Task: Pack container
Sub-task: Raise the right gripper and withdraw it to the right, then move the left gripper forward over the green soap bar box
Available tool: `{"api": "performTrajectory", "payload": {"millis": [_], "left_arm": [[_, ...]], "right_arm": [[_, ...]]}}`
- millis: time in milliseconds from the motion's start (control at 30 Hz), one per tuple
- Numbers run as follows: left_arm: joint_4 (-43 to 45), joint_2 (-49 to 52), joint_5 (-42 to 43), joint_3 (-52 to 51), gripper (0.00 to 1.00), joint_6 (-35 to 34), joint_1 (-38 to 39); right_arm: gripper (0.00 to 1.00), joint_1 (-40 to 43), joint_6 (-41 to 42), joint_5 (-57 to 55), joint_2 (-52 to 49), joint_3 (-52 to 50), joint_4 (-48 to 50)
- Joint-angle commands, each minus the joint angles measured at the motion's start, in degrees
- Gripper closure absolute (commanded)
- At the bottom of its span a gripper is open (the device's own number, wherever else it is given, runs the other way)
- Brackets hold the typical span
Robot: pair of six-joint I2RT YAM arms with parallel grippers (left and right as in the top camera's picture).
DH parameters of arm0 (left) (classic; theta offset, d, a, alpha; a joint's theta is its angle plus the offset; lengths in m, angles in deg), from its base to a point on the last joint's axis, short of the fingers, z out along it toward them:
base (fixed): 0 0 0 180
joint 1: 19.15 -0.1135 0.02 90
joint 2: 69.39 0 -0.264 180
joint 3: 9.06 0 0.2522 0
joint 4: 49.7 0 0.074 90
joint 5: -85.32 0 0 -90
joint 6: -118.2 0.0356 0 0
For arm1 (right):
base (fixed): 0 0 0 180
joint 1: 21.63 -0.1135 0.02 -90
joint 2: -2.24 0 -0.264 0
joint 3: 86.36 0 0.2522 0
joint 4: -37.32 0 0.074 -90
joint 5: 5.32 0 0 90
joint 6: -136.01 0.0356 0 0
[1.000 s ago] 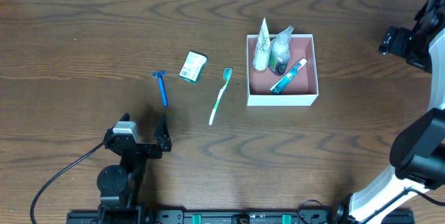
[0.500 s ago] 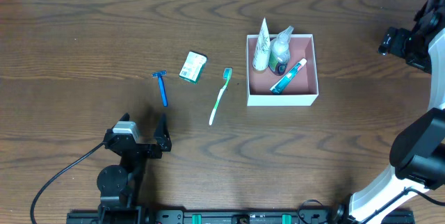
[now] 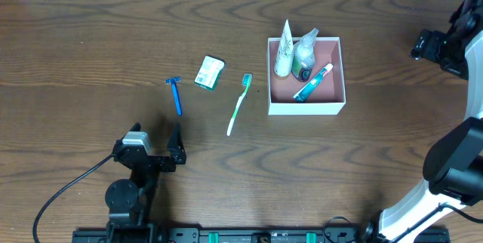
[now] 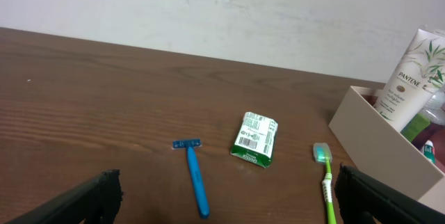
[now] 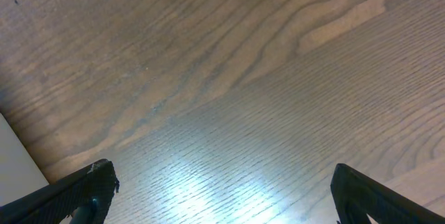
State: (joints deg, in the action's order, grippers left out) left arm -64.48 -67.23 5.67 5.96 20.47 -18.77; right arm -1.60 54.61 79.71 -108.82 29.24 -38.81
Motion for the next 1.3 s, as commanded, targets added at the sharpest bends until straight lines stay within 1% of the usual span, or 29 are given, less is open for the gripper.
{"api": "performTrajectory", "payload": {"millis": [0,100,233,400,500,600,633,700,767,867,1000,1033,1100,1200,1267], "left_arm": [[-1.01,-0.02,1.70,-0.98,0.02,-0.55,-0.31],[-0.17,-0.02,6.12,-0.98,0.02,-2.25,-0.31],[3.52,-0.04,16.55,-0.76,0.02,-2.25,-0.31],[0.22,0.17,17.27,2.97,0.02,-1.99,-0.33],[-6.58,2.56,15.39,9.11,0.02,-0.94,-0.33],[-18.12,8.74,12.39,17.77,0.02,3.63,-0.33],[-22.01,11.63,12.28,20.94,0.02,5.35,-0.33],[-27.06,16.90,13.73,26.01,0.02,6.27,-0.31],[-28.48,21.57,16.35,29.62,0.02,6.21,-0.31],[-27.47,26.32,20.24,32.76,0.02,7.10,-0.31],[-27.52,32.24,19.23,36.79,0.02,8.11,-0.31],[-28.81,34.77,18.40,38.75,0.02,7.82,-0.31],[-32.98,39.39,16.52,43.06,0.02,6.75,-0.31],[-45.24,50.73,14.12,54.51,0.02,6.67,-0.31],[-50.60,57.77,13.90,61.46,0.02,6.60,-0.31]], "right_arm": [[0.01,0.33,0.79,-0.81,-0.61,-0.39,-0.17],[0.01,0.33,0.79,-0.81,-0.61,-0.39,-0.17],[0.01,0.31,0.79,-0.81,-0.61,-0.39,-0.17],[0.01,0.33,0.79,-0.81,-0.61,-0.39,-0.17],[0.01,0.31,0.79,-0.81,-0.61,-0.39,-0.17],[0.01,0.31,0.79,-0.81,-0.61,-0.39,-0.17],[0.01,0.33,0.79,-0.81,-0.61,-0.39,-0.17],[0.01,0.33,0.79,-0.81,-0.61,-0.39,-0.17],[0.01,0.33,0.79,-0.81,-0.61,-0.39,-0.17],[0.01,0.33,0.79,-0.81,-0.61,-0.39,-0.17],[0.01,0.31,0.79,-0.81,-0.61,-0.39,-0.17],[0.01,0.33,0.79,-0.81,-0.61,-0.39,-0.17],[0.01,0.33,0.79,-0.81,-0.61,-0.39,-0.17],[0.01,0.33,0.79,-0.81,-0.61,-0.39,-0.17],[0.01,0.33,0.79,-0.81,-0.61,-0.39,-0.17]]}}
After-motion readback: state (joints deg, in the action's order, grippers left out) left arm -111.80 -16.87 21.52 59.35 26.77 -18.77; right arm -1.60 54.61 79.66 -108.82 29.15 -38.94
